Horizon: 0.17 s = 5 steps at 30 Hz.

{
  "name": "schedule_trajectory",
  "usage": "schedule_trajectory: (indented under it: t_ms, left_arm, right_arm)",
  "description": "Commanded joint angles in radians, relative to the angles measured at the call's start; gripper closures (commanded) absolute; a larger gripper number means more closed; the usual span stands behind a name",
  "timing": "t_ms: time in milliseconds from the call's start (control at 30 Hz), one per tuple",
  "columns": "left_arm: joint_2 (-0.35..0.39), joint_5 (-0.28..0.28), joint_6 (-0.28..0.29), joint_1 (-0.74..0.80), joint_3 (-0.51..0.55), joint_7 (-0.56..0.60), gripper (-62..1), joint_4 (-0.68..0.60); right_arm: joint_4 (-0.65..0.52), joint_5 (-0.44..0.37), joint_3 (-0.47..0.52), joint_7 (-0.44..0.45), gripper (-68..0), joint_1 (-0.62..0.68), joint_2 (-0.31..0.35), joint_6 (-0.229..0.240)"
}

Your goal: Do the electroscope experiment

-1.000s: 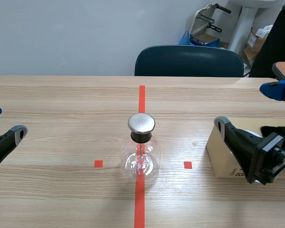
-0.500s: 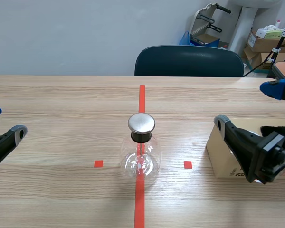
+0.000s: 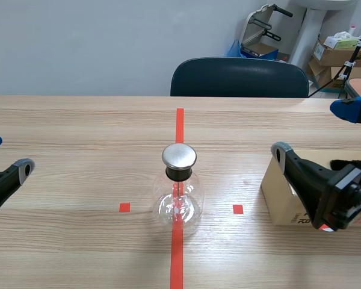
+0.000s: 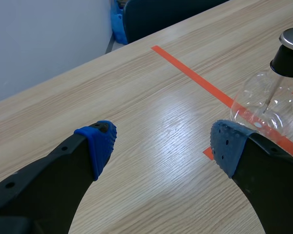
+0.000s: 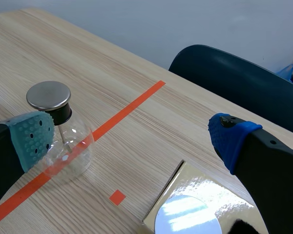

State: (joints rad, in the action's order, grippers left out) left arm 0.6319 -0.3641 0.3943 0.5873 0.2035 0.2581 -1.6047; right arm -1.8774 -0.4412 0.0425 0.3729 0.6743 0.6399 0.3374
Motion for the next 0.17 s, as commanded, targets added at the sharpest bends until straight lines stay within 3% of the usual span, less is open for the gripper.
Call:
schedule_trajectory:
  t_ms: [0,133]
  left_arm:
    - [-0.003,-0.013,-0.003,-0.003,-0.001,0.013,-43.3,-0.02]
    - [-0.003,-0.013,-0.003,-0.003,-0.001,0.013,-43.3,-0.02]
  right_arm:
    - [-0.008,-0.008,0.002,0.018,-67.9,-0.007,0.013,0.0]
    - [-0.008,-0.008,0.002,0.018,-67.9,-0.007,0.013,0.0]
